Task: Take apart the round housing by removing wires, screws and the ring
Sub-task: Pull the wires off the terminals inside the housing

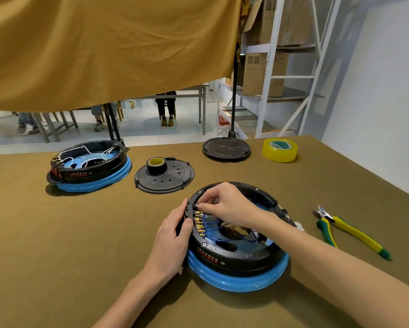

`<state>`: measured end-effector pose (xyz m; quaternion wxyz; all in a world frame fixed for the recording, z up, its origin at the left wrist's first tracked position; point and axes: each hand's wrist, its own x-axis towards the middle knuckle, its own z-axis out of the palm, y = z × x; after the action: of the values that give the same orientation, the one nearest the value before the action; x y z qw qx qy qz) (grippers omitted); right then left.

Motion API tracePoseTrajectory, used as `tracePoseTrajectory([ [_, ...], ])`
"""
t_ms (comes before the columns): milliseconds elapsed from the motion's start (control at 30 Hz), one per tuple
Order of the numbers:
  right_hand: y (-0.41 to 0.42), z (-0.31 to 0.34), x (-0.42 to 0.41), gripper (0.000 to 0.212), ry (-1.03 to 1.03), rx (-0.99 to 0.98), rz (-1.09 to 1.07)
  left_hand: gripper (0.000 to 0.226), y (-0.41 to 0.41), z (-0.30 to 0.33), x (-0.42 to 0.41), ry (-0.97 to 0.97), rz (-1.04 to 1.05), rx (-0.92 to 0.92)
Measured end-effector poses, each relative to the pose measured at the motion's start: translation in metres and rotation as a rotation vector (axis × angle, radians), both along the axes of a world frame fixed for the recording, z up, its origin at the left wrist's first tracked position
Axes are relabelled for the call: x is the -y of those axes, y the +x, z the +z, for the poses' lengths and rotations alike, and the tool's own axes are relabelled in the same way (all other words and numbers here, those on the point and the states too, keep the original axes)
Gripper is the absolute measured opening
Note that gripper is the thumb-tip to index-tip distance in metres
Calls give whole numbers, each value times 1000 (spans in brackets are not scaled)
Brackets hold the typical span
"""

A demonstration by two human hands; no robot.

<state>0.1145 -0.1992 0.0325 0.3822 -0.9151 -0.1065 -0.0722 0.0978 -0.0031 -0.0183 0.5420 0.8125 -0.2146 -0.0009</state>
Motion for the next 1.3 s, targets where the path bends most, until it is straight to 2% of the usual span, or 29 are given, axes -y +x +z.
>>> tracePoseTrajectory([
  [167,-7,-3,-6,13,-23,97,-37,69,-4,1,-2,17,-11,8],
  [400,-10,5,-3,12,57,-8,-28,71,-8,5,-3,29,-23,-3],
  [567,-14,2,-6,13,41,46,-39,81,-6,2,-4,26,-36,3],
  [1100,-10,-7,-3,17,77,48,-52,76,1,-4,-2,34,-42,11],
  [1300,-10,-4,-3,12,70,31,-47,77,1,-5,-2,43,-33,20],
])
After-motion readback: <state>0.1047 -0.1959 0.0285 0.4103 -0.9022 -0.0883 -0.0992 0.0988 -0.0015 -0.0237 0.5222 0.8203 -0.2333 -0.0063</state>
